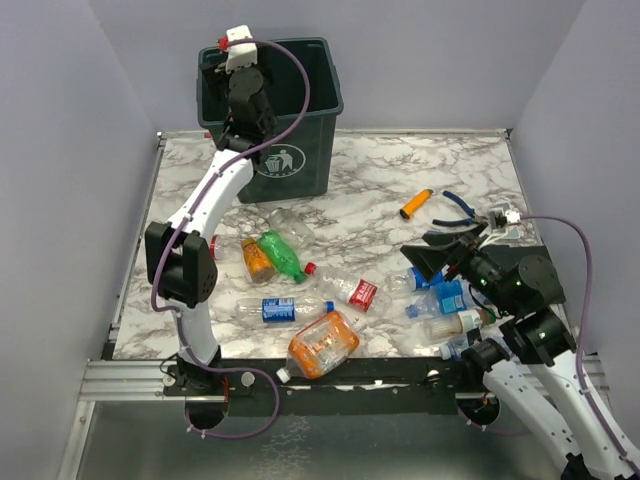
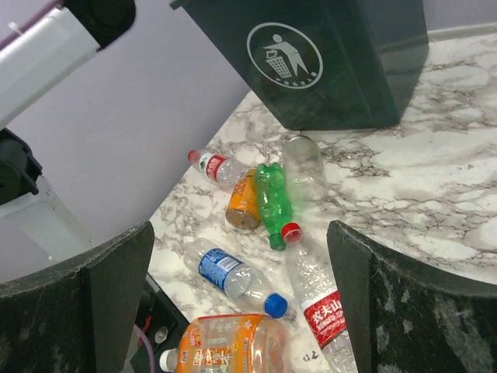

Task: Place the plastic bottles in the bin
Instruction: Place the plastic bottle in the trash bin, then pick up the plastic bottle at the center of the board.

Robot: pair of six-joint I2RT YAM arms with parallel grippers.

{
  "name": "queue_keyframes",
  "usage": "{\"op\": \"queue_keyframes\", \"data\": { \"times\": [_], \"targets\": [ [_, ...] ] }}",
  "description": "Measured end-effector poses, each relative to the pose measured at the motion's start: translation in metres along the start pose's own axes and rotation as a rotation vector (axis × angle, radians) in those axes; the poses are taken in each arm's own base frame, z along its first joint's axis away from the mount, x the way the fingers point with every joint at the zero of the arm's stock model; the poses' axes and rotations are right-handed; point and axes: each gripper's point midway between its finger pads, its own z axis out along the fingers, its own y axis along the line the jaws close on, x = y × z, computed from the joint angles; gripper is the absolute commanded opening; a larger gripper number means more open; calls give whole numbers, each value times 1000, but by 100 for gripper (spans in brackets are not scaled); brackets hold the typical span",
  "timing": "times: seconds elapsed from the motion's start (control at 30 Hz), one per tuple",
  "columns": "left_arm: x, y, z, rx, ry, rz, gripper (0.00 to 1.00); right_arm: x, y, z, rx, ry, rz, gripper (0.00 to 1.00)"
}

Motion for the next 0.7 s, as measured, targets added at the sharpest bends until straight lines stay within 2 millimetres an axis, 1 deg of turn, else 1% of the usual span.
{"op": "queue_keyframes", "data": {
  "times": [0.03,0.13,0.17,0.23,0.33,0.43,0.47,0.5,0.53,0.6,0.63,0.67,0.7],
  "targets": [
    [-1,-5,1,23,17,-2,99,1,-2,1,8,7,0,96],
    [-18,-17,3,76,26,-37,99,1,-4,3,26,20,-6,96],
    [-30,-19,2,92,17,-61,99,0,-4,4,29,22,-10,96],
    [-44,-21,-1,113,7,-89,99,-5,-3,4,31,15,-22,96],
    [-63,-26,-12,154,-1,-120,99,-15,-1,5,38,-6,-46,97],
    [-89,-39,-37,231,-9,-167,99,-27,-6,7,89,-23,-64,98],
    [-104,-50,-55,288,-18,-192,99,-32,-10,9,123,-25,-65,98],
    [-113,-57,-70,331,-21,-204,99,-36,-16,11,166,-26,-64,99],
    [-126,-69,-96,399,-27,-219,99,-40,-23,15,216,-22,-59,99],
    [-141,-90,-144,529,-23,-236,99,-44,-43,22,329,-8,-48,99],
    [-145,-100,-172,601,-18,-243,99,-43,-53,26,384,7,-42,100],
    [-145,-108,-196,666,-8,-246,99,-38,-65,29,436,28,-34,100],
    [-142,-118,-227,752,9,-244,99,-31,-76,32,486,52,-24,100]
  ]
}}
